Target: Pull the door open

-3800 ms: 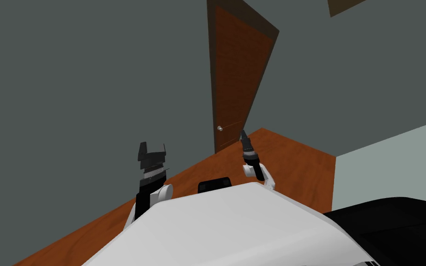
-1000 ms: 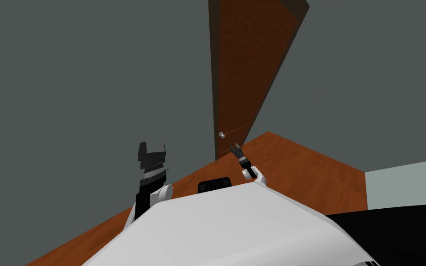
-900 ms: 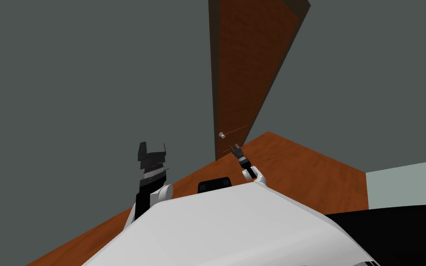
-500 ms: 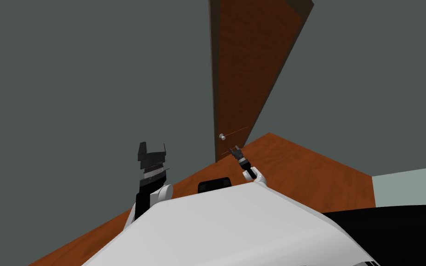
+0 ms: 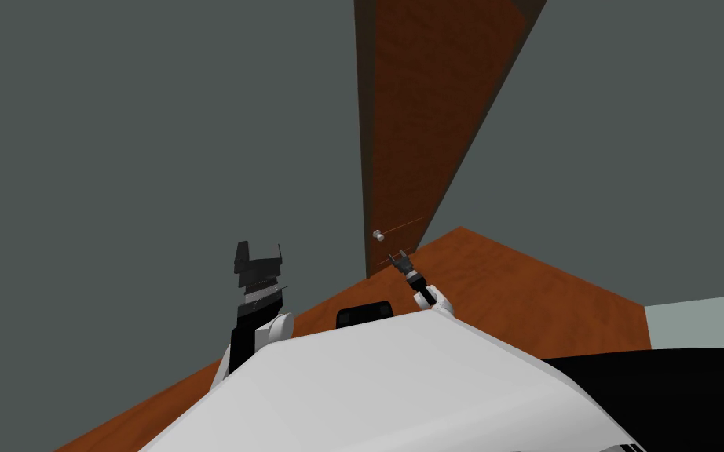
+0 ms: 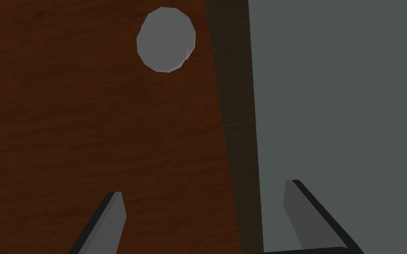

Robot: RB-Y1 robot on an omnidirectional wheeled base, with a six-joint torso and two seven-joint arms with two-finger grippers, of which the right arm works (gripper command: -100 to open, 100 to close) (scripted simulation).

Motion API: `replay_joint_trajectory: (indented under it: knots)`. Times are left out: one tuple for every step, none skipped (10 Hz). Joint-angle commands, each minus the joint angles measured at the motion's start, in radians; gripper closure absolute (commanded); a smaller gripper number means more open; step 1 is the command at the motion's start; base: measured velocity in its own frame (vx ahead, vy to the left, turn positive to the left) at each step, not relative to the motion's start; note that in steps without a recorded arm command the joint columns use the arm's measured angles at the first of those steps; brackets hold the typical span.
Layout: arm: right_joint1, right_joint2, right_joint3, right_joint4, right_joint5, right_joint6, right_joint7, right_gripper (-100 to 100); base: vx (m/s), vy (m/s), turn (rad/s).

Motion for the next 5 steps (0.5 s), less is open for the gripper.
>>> replay_joint_trajectory:
  knots:
    - [-0.017, -0.005, -0.003, 0.050, 0.012, -0.012, 0.031, -100, 0.086, -0.018, 0.014]
    - [-0.017, -0.005, -0.003, 0.052, 0.012, -0.012, 0.031, -100, 0.053, -0.017, 0.004]
    - [-0.024, -0.007, -0.004, 0.074, 0.018, -0.017, 0.045, -100, 0.053, -0.014, 0.006]
    - [-0.031, -0.009, -0.005, 0.096, 0.023, -0.022, 0.059, -100, 0.066, -0.022, 0.011]
    - [-0.037, -0.012, -0.006, 0.118, 0.029, -0.027, 0.073, -100, 0.067, -0.015, 0.014]
